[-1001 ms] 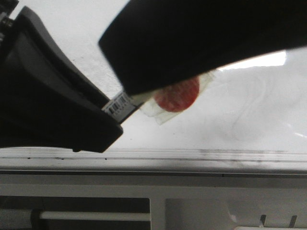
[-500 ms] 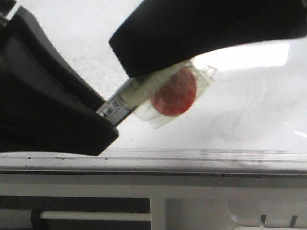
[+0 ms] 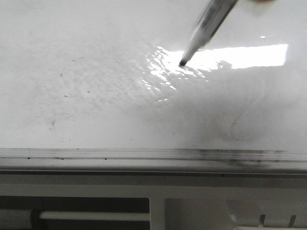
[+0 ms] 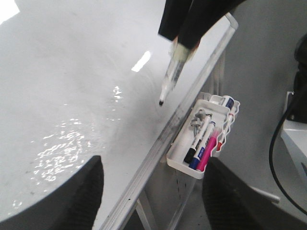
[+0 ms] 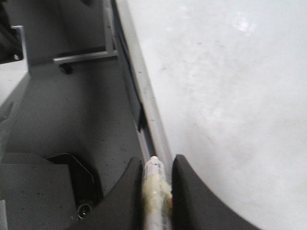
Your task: Write number 8 on whiteboard
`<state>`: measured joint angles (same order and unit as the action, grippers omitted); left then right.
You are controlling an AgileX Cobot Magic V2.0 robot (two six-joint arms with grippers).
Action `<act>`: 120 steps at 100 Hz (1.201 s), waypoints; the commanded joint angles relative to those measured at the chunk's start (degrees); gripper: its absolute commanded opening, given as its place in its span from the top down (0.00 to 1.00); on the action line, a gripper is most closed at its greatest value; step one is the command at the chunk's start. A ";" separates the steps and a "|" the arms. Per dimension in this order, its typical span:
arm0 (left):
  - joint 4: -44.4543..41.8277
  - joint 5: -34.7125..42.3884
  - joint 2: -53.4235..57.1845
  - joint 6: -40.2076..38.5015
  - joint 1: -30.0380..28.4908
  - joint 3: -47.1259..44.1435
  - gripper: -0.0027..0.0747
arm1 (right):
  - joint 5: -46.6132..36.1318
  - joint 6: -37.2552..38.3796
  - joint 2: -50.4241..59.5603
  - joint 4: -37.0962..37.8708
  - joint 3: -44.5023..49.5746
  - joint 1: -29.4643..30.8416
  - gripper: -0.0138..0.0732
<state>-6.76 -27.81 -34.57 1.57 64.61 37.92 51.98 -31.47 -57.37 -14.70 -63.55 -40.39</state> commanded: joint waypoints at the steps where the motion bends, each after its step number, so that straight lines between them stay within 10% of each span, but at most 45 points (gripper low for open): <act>1: -0.23 1.61 3.30 -3.83 -1.65 1.92 0.42 | -1.59 9.51 1.41 5.93 -6.31 0.52 0.91; 60: 1.35 4.63 8.32 -11.85 -11.09 -3.63 0.86 | -41.84 30.05 14.67 33.41 23.61 0.52 0.89; 120: 1.35 9.41 8.32 -11.85 -11.09 -6.75 0.99 | -41.78 30.05 7.92 37.50 23.51 6.65 0.89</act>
<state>-5.82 -23.01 -26.02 -9.59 53.64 29.68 14.33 -1.41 -48.86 21.65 -38.49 -34.66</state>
